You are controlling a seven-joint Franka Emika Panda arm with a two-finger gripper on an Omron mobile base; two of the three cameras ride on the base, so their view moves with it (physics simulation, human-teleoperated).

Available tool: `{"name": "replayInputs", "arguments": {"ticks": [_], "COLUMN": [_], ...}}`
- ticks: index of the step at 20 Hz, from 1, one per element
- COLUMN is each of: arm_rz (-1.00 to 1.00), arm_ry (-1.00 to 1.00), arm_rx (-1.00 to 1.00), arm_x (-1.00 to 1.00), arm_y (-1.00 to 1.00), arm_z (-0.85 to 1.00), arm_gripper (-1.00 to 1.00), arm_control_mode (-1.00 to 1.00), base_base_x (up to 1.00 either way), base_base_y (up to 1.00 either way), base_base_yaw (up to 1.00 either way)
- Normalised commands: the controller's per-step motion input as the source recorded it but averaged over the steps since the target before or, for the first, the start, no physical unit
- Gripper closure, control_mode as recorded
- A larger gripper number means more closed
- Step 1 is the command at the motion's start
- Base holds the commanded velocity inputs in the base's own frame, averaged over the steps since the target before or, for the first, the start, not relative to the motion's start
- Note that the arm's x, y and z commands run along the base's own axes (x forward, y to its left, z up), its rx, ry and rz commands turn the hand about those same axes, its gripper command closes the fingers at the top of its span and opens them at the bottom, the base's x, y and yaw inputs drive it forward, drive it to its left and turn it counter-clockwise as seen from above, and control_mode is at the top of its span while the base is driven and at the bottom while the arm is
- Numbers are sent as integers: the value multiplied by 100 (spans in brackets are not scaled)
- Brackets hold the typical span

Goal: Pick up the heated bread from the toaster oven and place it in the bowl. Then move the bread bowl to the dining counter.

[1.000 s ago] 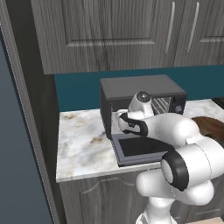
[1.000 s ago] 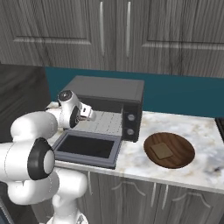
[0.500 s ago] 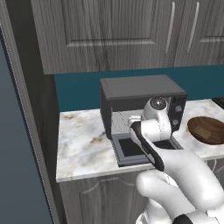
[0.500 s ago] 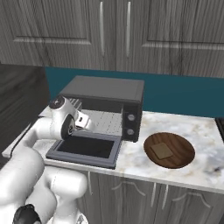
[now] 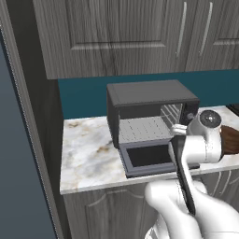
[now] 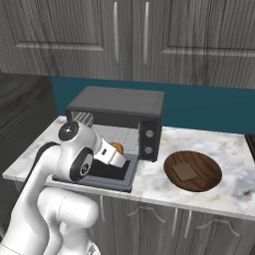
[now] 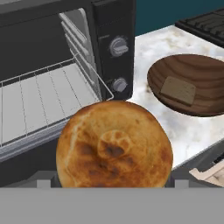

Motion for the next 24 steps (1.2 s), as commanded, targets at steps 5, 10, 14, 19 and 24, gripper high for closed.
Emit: {"name": "replayInputs", "arguments": {"ticks": [5, 10, 14, 19, 24], "arm_rz": [-23, -19, -5, 0, 0], "arm_ry": [1, 7, 13, 6, 6], "arm_rx": [10, 12, 13, 3, 0], "arm_x": [-18, 1, 18, 40, 47], "arm_y": [-100, -100, -100, -63, -64], "arm_z": [46, 11, -2, -27, -44], "arm_gripper": [100, 100, 100, 100, 100], "arm_control_mode": [-100, -100, -100, -100, -100], "base_base_x": [0, 0, 0, 0, 0], "base_base_y": [0, 0, 0, 0, 0], "base_base_yaw": [0, 0, 0, 0, 0]}}
